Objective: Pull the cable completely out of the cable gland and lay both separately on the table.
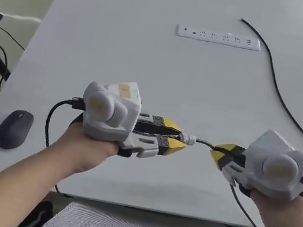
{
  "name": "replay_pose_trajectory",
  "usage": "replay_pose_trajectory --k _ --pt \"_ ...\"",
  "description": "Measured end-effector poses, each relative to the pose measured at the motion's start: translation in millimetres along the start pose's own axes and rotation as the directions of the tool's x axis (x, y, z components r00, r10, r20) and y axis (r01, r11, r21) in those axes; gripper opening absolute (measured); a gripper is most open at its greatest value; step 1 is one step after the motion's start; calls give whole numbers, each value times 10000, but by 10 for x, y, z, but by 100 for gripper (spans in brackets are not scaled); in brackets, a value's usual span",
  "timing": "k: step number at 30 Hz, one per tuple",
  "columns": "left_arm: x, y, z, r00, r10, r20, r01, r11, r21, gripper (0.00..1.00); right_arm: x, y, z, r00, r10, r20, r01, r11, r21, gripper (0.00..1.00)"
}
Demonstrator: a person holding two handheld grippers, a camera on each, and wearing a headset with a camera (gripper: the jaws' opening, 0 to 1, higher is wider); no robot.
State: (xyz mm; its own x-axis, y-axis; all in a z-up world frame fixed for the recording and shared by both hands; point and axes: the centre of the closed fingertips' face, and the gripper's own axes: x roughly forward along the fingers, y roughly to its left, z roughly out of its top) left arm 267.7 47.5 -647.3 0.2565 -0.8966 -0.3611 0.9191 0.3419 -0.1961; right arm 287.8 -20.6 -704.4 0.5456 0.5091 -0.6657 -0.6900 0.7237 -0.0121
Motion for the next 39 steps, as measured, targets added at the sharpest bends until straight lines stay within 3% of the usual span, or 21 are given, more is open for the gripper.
replay_pose_trajectory --k 4,7,9,13,14,15,19,21,23,26,31,35,39 --pt "18 -17 -7 10000 0 -19 0 10000 41 15 17 -61 -99 10000 -46 -67 53 9944 1054 0" --pt "21 -18 -7 10000 29 -13 -29 10000 89 15 45 -88 -186 9999 -62 -156 92 9806 1956 0" --pt "20 -19 -4 10000 38 2 -38 9999 103 15 67 -112 -263 9997 -89 -241 149 9658 2588 0" --pt "21 -33 -2 10000 30 -8 -30 9999 141 15 86 -174 -414 9993 -188 -326 299 9229 3838 0" --pt "22 -34 -2 10000 29 -8 -29 9999 129 15 87 -180 -449 9993 -171 -321 293 9021 4306 0" --pt "23 -35 -3 10000 41 -3 -41 9999 141 15 88 -182 -475 9993 -151 -335 287 8911 4530 0" --pt "35 -54 -12 10000 29 -40 -28 9999 119 15 58 -147 -563 9982 -179 -572 437 8701 4910 0" --pt "41 -69 -6 10000 17 -17 -17 9999 134 15 62 -129 -626 9973 -132 -715 488 8513 5223 0" --pt "50 -79 -6 10000 13 -20 -13 9999 126 15 82 -133 -709 9959 -136 -898 595 8446 5321 0" --pt "58 -98 -5 10000 -8 -34 9 9999 130 15 86 -127 -727 9968 -93 -796 532 8197 5703 0" --pt "62 -105 0 10000 22 -2 -22 10000 93 15 78 -133 -712 9963 -100 -849 551 8348 5478 0" --pt "67 -102 17 10000 31 21 -31 10000 75 15 61 -150 -706 9971 -83 -761 484 8388 5422 1" --pt "69 -96 22 10000 46 29 -46 10000 57 15 44 -147 -698 9961 -112 -880 525 8743 4825 1"
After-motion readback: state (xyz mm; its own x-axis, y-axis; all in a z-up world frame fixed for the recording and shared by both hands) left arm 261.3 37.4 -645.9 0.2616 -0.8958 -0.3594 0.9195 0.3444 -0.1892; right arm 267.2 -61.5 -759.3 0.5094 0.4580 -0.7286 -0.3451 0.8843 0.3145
